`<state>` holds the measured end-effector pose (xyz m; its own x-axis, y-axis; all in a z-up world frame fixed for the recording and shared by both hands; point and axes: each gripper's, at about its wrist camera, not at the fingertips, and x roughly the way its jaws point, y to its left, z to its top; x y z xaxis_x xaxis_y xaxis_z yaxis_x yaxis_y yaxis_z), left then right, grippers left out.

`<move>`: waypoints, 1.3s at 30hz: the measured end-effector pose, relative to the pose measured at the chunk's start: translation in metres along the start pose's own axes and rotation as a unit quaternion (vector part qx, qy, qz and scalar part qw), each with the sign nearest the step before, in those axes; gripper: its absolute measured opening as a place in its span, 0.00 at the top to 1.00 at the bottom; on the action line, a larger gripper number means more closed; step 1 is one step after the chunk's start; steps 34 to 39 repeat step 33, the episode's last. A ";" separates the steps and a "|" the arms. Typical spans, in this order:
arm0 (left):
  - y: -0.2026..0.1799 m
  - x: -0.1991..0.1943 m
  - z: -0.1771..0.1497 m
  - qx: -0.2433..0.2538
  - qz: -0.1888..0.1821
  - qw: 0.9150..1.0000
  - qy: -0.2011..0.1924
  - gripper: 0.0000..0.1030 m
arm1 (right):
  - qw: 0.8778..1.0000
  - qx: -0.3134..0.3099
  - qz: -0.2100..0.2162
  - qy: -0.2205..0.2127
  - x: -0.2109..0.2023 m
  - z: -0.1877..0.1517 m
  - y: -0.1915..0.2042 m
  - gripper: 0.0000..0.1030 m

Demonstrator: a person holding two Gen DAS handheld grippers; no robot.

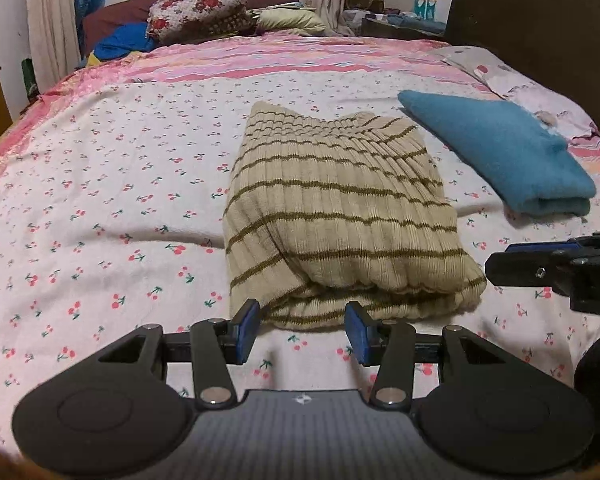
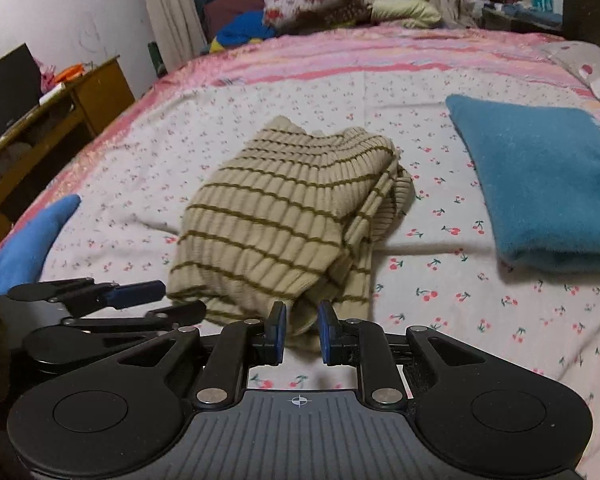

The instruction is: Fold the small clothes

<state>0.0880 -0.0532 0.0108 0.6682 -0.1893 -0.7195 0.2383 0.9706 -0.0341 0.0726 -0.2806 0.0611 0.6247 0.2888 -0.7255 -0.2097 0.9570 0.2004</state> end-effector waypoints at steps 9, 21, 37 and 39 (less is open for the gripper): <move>-0.007 -0.022 -0.006 0.007 0.019 0.999 -0.025 0.29 | 1.000 0.020 -0.012 -0.001 -0.008 -0.024 0.015 0.81; -0.014 -0.029 -0.015 0.011 0.033 0.999 -0.029 0.15 | 0.999 0.043 -0.022 -0.002 -0.007 -0.038 0.021 0.80; -0.015 -0.023 -0.022 0.011 0.036 0.999 -0.016 0.15 | 0.998 0.054 -0.023 0.010 -0.001 -0.046 0.018 0.80; -0.015 -0.023 -0.022 0.011 0.036 0.999 -0.016 0.15 | 0.998 0.054 -0.023 0.010 -0.001 -0.046 0.018 0.80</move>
